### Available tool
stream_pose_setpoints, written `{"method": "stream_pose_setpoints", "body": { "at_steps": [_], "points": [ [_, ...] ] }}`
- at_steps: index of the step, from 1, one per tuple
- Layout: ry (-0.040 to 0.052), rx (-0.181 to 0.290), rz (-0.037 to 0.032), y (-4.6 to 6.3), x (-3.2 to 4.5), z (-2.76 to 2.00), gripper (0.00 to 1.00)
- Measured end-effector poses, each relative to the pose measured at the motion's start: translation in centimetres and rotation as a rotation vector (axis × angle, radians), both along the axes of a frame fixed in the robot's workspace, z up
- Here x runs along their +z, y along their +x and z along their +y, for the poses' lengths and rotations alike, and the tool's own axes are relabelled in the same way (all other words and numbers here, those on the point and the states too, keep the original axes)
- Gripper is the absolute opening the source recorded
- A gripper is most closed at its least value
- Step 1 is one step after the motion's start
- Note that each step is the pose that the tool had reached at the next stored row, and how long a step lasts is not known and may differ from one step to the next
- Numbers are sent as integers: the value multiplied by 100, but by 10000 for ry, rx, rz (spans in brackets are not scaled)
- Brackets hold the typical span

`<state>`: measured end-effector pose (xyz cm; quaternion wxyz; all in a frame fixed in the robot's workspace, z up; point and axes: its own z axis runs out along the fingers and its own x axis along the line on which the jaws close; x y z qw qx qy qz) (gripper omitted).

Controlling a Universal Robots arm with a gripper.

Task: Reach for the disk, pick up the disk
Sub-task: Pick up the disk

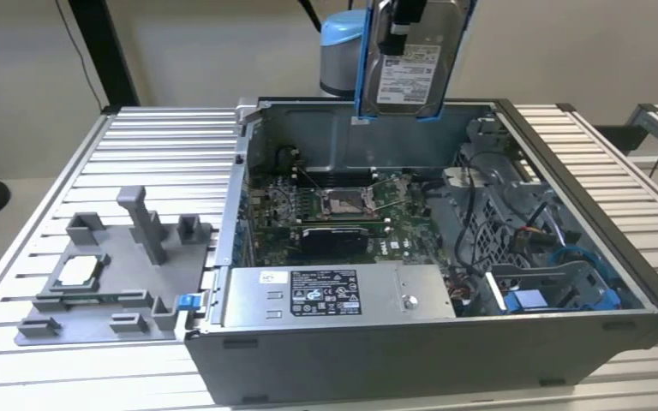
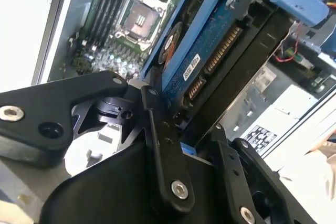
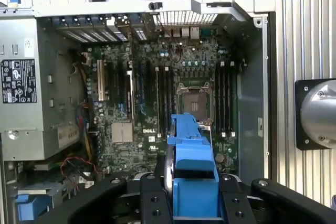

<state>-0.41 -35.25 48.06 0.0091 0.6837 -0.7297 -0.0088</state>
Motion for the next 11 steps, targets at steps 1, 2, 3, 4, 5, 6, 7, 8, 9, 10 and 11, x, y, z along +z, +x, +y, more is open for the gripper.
{"method": "stream_pose_setpoints", "body": {
  "at_steps": [1,2,3,4,5,6,7,8,9,10,11],
  "points": [
    [0,0,1,34,0,0,0],
    [1,0,2,64,0,0,0],
    [1,0,3,96,-1,1,0],
    [1,0,3,128,0,1,0],
    [1,0,4,158,0,0,0],
    [1,0,5,190,0,0,0],
    [1,1,7,252,0,0,0],
    [1,0,8,281,0,0,0],
    [0,0,9,316,0,0,0],
    [1,0,10,346,0,0,0],
    [1,0,10,376,0,0,0]
  ]
}}
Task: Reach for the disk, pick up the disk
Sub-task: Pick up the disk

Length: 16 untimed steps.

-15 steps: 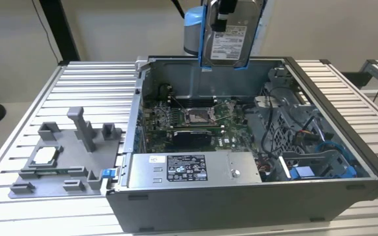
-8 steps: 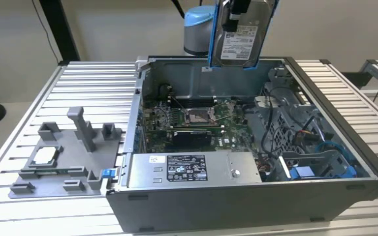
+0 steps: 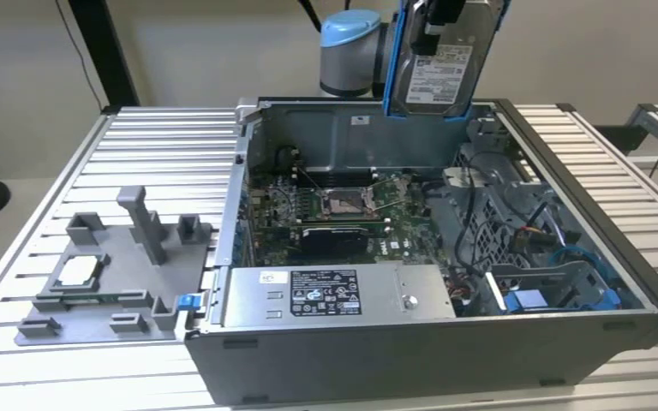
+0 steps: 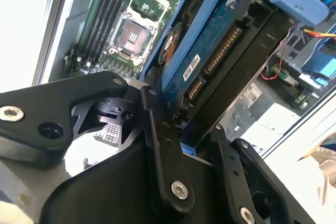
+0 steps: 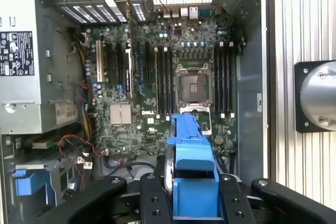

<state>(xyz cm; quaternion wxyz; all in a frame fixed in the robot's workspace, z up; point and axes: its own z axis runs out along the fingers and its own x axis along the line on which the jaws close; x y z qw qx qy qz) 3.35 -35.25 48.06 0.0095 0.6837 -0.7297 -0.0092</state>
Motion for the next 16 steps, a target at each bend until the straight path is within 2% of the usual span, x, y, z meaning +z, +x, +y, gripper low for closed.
{"method": "stream_pose_setpoints", "body": {
  "at_steps": [16],
  "points": [
    [0,0,13,482,0,0,0]
  ]
}}
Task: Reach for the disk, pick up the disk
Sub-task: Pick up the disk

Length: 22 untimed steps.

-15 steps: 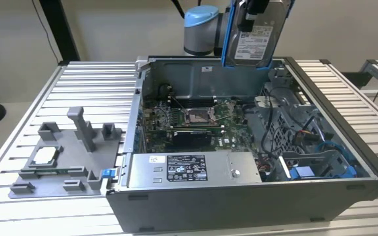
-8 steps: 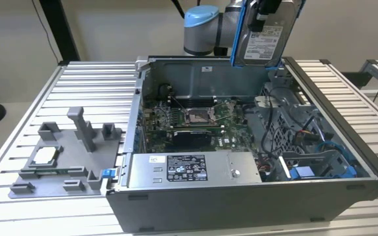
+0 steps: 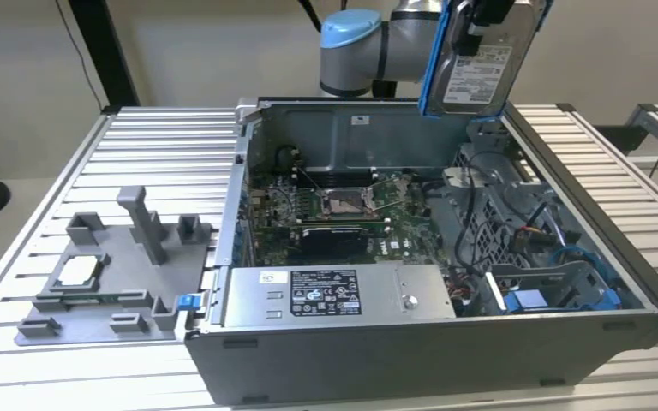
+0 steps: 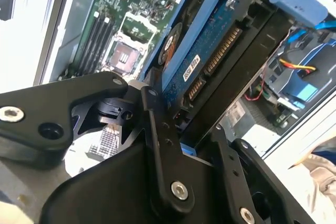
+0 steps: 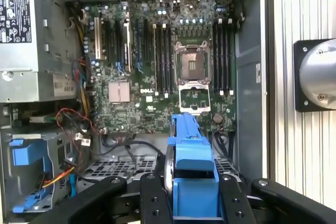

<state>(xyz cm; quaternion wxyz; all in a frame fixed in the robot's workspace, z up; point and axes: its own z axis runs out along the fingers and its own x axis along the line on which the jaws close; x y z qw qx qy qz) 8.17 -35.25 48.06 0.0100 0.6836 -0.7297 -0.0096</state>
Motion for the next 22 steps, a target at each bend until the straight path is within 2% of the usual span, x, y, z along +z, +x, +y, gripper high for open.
{"method": "stream_pose_setpoints", "body": {
  "at_steps": [11,22],
  "points": [
    [0,0,10,321,0,0,0],
    [0,0,10,354,0,0,0]
  ]
}}
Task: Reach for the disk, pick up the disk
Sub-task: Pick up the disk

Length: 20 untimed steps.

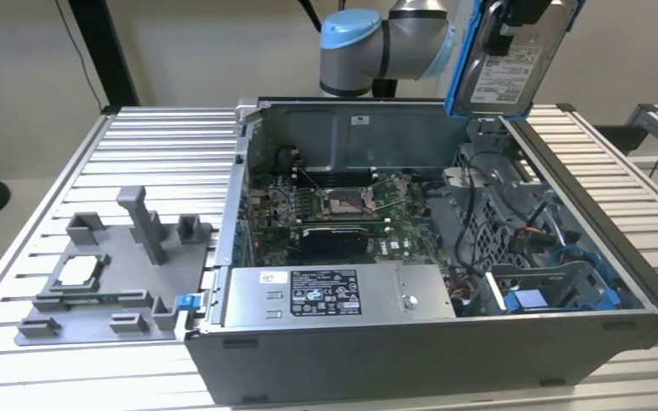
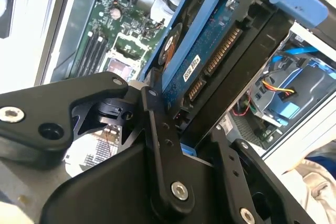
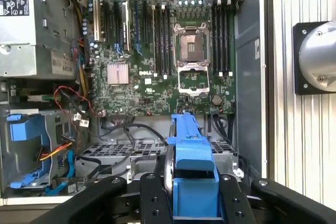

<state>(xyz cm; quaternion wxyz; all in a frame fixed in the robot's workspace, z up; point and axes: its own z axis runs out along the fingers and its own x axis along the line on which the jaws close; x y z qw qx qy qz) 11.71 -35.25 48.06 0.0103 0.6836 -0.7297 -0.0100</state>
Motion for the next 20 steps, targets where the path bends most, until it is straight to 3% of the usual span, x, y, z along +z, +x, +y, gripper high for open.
{"method": "stream_pose_setpoints", "body": {
  "at_steps": [7,20],
  "points": [
    [1,0,0,1,0,-34,0],
    [0,0,1,3,0,-232,0]
  ]
}}
